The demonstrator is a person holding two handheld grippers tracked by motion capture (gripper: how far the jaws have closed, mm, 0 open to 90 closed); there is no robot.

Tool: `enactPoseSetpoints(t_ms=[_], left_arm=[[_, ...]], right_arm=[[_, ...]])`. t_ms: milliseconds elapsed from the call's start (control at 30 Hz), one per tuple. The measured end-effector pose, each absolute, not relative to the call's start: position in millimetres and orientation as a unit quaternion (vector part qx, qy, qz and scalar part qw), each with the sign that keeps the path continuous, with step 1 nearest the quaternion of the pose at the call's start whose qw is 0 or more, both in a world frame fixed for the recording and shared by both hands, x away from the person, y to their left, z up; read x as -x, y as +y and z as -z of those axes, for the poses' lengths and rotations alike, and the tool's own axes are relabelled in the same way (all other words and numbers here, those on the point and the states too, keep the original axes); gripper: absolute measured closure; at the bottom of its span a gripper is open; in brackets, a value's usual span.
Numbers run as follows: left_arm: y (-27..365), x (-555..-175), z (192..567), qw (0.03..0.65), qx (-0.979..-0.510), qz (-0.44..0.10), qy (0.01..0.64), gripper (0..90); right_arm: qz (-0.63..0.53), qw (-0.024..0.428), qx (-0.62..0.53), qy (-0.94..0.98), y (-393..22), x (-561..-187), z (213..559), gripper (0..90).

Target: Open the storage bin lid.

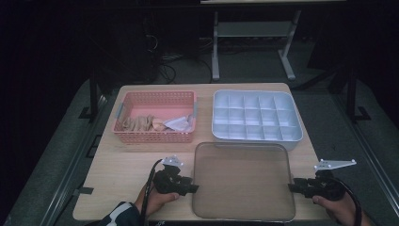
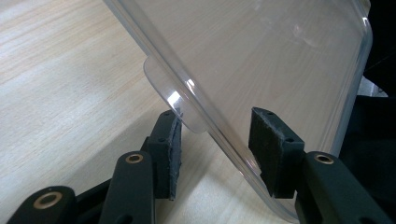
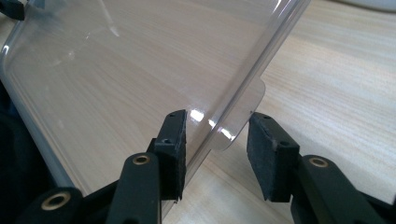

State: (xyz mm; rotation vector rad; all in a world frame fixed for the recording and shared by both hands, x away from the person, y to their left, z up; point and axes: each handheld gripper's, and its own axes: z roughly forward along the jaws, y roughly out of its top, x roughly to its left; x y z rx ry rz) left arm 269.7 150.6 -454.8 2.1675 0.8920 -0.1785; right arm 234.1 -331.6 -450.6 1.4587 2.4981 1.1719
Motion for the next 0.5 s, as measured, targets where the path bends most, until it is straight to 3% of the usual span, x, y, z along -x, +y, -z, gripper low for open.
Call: enactPoseSetpoints(t_ms=[367,400,500], left_arm=[[141.1,-270.9,462.4,0.383,-0.857,0.055,0.341,48.9],[139.4,-271.4,462.2,0.382,-0.857,0.051,0.343,44.8],[136.5,-267.7,461.8,0.372,-0.87,0.02,0.323,51.3]], right_arm=[[-0.368,-0.007,-0.494,0.787,-338.7,-239.4,460.7,53.2],[-0.353,0.021,-0.499,0.791,-339.3,-240.2,463.1,56.4],[-0.349,0.027,-0.506,0.788,-340.0,-240.5,463.0,55.7]])
